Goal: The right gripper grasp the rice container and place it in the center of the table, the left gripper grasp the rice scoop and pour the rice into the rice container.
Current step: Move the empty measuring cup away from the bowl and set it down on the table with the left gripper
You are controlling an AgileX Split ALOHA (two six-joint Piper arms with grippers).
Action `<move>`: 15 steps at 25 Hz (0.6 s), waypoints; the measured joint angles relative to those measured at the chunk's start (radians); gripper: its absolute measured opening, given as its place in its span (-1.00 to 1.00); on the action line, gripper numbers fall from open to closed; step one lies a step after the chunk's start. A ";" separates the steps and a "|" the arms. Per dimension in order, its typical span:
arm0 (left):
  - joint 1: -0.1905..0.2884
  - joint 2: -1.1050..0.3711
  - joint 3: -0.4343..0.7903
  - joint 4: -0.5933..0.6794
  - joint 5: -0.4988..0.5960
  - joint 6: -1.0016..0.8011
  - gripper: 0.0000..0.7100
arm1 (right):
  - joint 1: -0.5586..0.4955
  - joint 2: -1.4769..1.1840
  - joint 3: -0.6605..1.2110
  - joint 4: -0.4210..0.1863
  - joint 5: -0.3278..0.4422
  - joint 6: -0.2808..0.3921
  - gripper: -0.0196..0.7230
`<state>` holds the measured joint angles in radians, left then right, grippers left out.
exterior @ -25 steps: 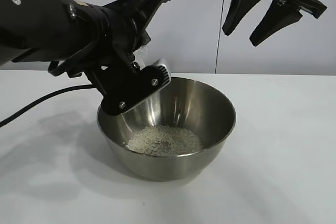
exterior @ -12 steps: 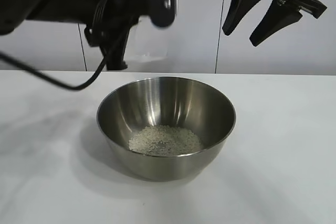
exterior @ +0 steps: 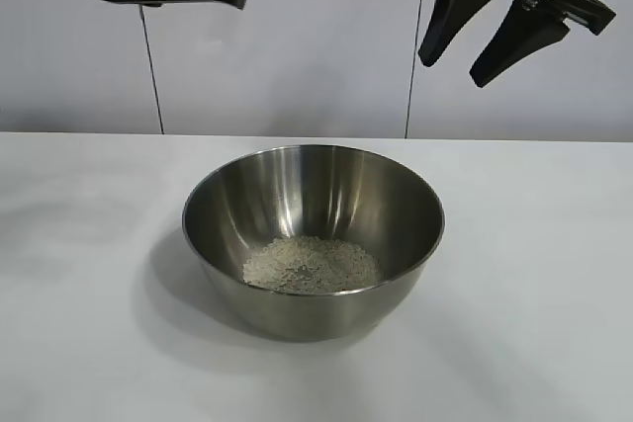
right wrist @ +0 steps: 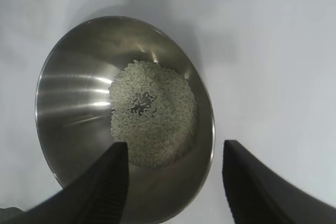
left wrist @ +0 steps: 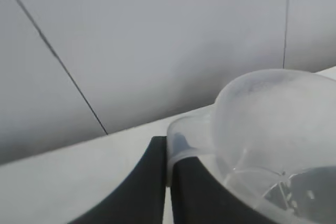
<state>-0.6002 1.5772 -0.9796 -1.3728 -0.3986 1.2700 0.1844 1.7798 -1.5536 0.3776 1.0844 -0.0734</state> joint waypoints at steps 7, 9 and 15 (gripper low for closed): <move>0.311 0.000 0.000 0.186 0.454 -0.296 -0.98 | 0.000 0.000 0.000 -0.001 0.000 -0.014 0.05; 0.376 0.000 0.000 0.229 0.580 -0.286 -0.98 | 0.000 0.000 0.000 -0.001 0.000 -0.018 0.05; 0.498 0.000 0.007 0.254 0.829 0.052 -0.98 | 0.000 0.000 0.000 -0.001 0.000 -0.024 0.05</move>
<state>-0.1017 1.5772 -0.9722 -1.1189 0.4304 1.3215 0.1844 1.7798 -1.5536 0.3767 1.0844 -0.0972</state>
